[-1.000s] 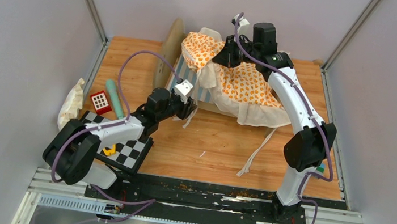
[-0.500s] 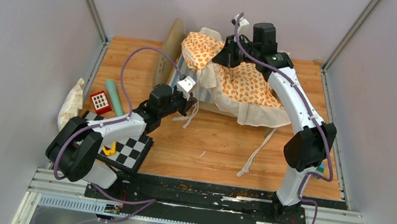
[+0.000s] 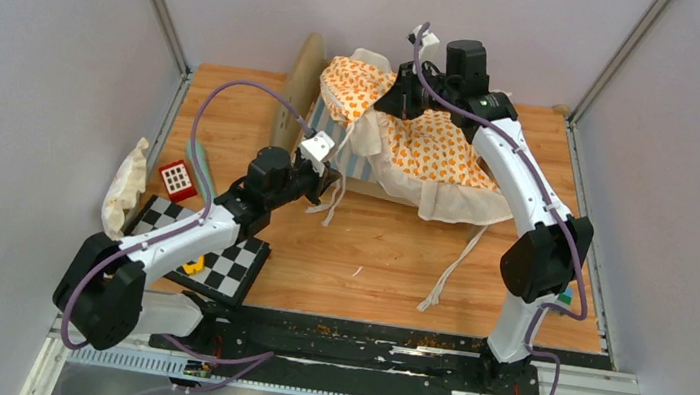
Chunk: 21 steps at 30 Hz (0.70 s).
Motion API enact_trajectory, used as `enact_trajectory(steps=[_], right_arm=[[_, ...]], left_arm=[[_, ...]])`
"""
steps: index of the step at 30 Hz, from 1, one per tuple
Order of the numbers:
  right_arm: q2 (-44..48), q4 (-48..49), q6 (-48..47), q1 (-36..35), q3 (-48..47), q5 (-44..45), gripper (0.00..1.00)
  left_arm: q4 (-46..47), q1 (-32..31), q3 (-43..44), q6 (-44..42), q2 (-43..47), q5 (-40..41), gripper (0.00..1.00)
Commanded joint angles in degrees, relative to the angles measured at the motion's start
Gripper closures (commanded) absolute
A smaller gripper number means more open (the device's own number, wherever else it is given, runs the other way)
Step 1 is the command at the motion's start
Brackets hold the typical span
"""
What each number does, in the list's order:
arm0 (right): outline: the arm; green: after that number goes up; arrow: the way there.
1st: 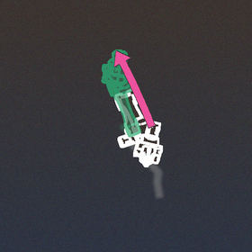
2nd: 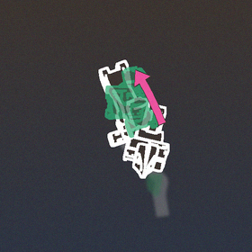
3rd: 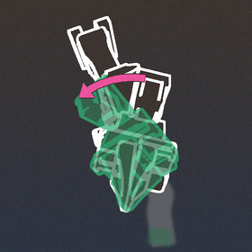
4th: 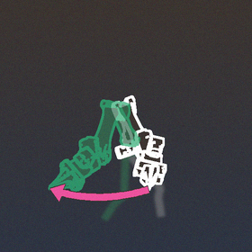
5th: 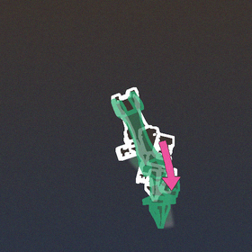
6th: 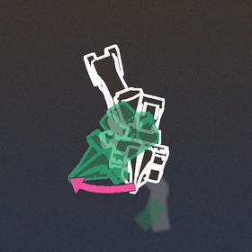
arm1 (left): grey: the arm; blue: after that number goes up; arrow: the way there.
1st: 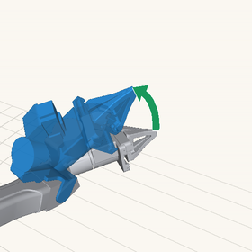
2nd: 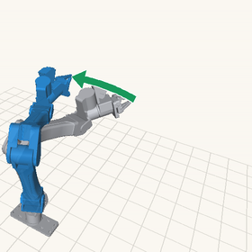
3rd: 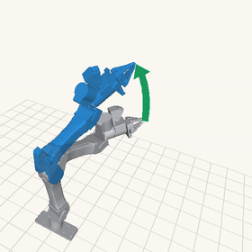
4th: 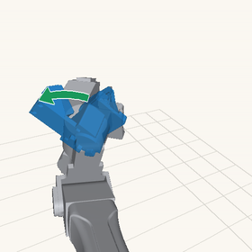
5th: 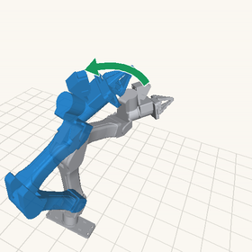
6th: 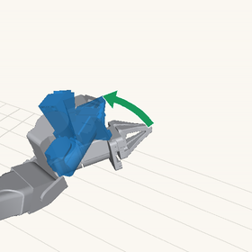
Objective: Set up the pet bed
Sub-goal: Cross the ropes on the bed frame.
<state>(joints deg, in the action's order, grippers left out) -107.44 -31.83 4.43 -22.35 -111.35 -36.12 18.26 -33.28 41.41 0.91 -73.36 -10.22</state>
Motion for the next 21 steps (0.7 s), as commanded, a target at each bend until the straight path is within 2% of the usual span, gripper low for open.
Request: enact_trajectory(steps=[1,11,13,16,19,20,21], right_arm=[[2.1,2.6,0.1,0.2,-1.1,-0.7,1.0],[0.6,2.5,1.0,0.1,-2.4,-1.0,1.0],[0.4,2.5,1.2,0.1,-2.6,-1.1,1.0],[0.4,2.4,1.2,0.1,-2.7,-1.0,1.0],[0.4,1.9,0.8,0.1,-2.7,-0.4,1.0],[0.4,1.7,0.7,0.1,-2.8,-0.2,1.0],[0.4,1.7,0.6,0.1,-2.8,-0.1,1.0]], left_arm=[[-5.9,0.0,0.3,-0.8,5.1,-2.9,1.0],[-19.7,-2.8,9.1,3.1,5.0,-23.0,1.0],[-17.9,-3.9,10.7,5.3,4.6,-25.7,1.0],[-10.4,-5.3,12.4,9.8,2.7,-29.0,1.0],[-10.5,-5.7,15.3,9.0,-0.9,-28.9,1.0],[-12.0,-5.7,16.2,7.4,-2.4,-27.4,0.94],[-13.6,-5.7,17.3,5.8,-4.4,-25.0,0.83]])
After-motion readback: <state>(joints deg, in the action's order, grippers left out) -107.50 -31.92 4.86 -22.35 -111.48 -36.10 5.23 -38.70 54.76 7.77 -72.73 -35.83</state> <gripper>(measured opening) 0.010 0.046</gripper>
